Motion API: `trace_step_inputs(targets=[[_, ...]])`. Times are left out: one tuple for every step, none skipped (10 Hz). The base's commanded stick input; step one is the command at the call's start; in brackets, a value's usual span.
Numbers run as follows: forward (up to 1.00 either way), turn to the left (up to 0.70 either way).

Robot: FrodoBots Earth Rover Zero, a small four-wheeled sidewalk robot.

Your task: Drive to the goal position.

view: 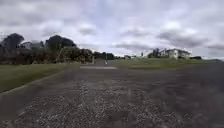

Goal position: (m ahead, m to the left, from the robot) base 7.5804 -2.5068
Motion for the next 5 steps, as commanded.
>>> trace_step_inputs(targets=[[0.70, 0.12], [0.70, 0.04], [0.70, 0.02], [0.70, 0.02], [0.70, 0.02]])
